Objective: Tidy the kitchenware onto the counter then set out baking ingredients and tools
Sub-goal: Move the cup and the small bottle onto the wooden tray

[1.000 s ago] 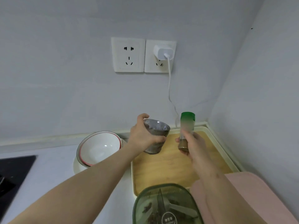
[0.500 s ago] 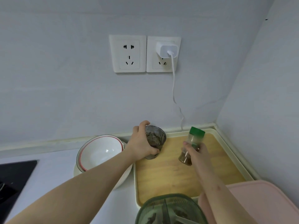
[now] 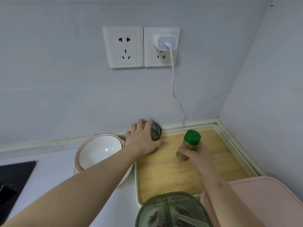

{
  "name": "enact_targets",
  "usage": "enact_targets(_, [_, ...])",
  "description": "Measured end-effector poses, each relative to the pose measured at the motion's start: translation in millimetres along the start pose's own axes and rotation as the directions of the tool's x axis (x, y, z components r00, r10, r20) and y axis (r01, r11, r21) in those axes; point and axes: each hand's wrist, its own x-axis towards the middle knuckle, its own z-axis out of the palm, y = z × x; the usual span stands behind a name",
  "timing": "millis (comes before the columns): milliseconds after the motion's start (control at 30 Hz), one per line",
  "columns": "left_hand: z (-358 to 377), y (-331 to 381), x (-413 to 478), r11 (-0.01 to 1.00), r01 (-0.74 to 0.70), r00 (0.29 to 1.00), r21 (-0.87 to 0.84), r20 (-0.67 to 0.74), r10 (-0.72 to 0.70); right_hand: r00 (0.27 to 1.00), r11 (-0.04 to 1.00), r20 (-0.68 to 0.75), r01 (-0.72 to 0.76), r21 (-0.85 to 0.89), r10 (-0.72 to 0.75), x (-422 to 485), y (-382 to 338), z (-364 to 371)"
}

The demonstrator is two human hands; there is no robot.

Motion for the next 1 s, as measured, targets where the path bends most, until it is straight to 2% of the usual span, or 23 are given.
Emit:
enact_targets(67, [3.9, -0.2, -0.4, 0.995, 0.007, 1.0, 0.098, -0.008, -0.006, 1.0, 1.0, 0.009, -0.003, -0.02, 0.003, 1.3, 2.3, -0.4])
enact_targets(200, [1.6, -0.5, 2.6, 0.989, -0.037, 0.999, 0.144, 0.004, 0.037, 0.999, 0.998, 0.043, -0.025, -0.061, 0.027, 0.4, 3.1, -0.4])
enact_targets(433, [-8.7, 6.6, 12.2, 0.978, -0.06, 0.987, 0.199, 0.159, 0.028, 0.998, 0.992, 0.057, 0.023, -0.125, -0.016, -1.6, 2.6, 1.5])
enact_targets(567, [-16.9, 1.6, 14.3, 0.966, -0.143, 0.962, 0.215, 0.26, 0.084, 0.997, 0.995, 0.069, 0.028, -0.097, -0.021, -1.5, 2.6, 1.1])
enact_targets(767, [-15.6, -5.7, 7.3, 0.966, -0.218, 0.966, 0.143, 0.176, 0.192, 0.996, 0.996, 0.09, 0.022, -0.083, -0.014, -1.7, 3.0, 2.1])
enact_targets(900, [-13.7, -13.8, 4.1, 0.914, -0.31, 0.943, 0.263, 0.206, 0.26, 0.995, 0.997, 0.094, 0.018, -0.076, -0.011, -2.1, 3.1, 0.9])
enact_targets(1000, [-10.4, -17.2, 1.1, 0.892, -0.313, 0.943, 0.327, 0.215, 0.252, 0.996, 0.997, 0.09, 0.019, -0.075, -0.013, -2.7, 3.3, 1.1])
